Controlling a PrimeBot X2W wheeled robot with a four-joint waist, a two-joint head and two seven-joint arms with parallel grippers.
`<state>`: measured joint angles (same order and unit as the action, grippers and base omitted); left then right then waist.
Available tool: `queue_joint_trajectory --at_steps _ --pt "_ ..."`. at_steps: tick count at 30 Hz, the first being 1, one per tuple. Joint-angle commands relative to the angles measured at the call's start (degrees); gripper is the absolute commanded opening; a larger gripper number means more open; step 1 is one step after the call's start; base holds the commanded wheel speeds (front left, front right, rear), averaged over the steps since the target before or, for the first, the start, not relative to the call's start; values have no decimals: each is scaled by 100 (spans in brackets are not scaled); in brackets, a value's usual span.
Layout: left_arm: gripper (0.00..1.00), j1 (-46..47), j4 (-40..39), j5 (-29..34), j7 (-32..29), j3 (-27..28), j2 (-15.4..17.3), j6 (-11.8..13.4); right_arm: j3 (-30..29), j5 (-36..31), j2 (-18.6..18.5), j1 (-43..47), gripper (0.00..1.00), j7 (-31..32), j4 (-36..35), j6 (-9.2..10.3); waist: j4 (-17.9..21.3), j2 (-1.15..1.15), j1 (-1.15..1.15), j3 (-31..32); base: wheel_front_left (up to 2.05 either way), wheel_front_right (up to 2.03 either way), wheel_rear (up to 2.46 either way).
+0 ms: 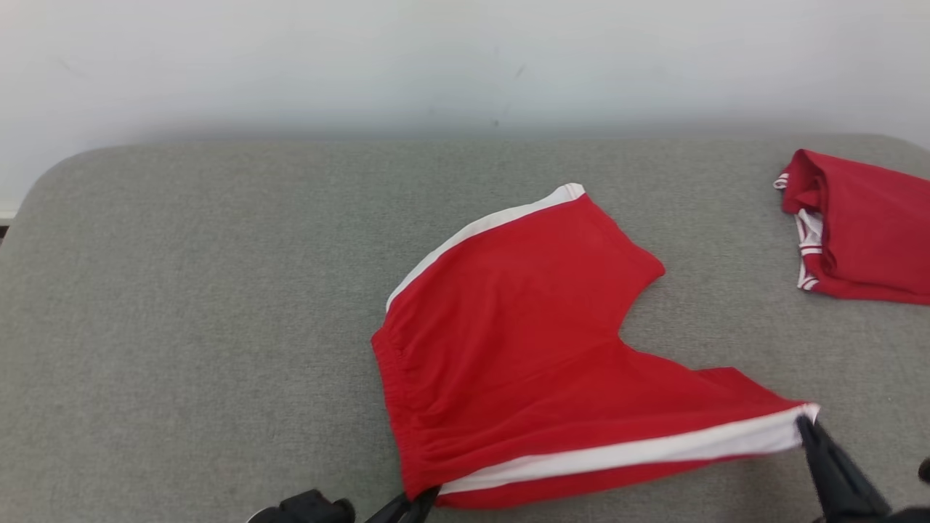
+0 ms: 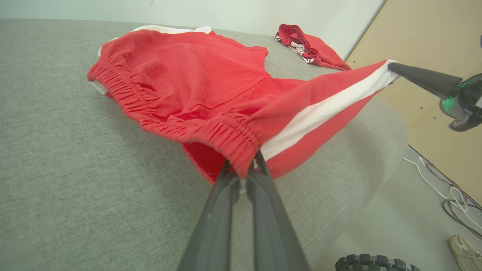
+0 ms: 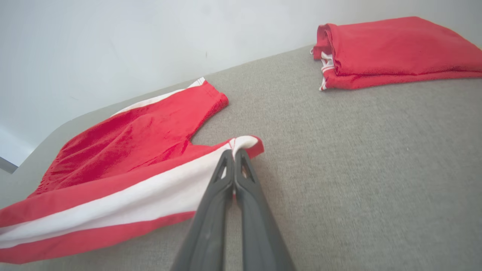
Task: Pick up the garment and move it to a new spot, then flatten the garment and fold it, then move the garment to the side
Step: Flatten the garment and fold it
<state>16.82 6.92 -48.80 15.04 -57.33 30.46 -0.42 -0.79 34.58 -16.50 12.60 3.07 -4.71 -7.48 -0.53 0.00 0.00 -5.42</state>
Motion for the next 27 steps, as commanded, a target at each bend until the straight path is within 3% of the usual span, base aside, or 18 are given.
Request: queue_joint_trajectory --at_steps 1,10,27 --pt "0 132 -62 105 18 47 -118 -43 -79 -24 -103 -316 0 105 -26 -3 -187 0 0 -67 0 0 0" --pt "0 629 -46 268 17 137 -516 -186 -217 -25 -479 -1940 0 445 532 -3 -657 0 0 -374 0 0 0" --pt "0 2308 1319 261 14 719 -1297 -545 764 -789 -592 -5596 0 186 3707 -3 -1251 0 0 -1441 0 0 0"
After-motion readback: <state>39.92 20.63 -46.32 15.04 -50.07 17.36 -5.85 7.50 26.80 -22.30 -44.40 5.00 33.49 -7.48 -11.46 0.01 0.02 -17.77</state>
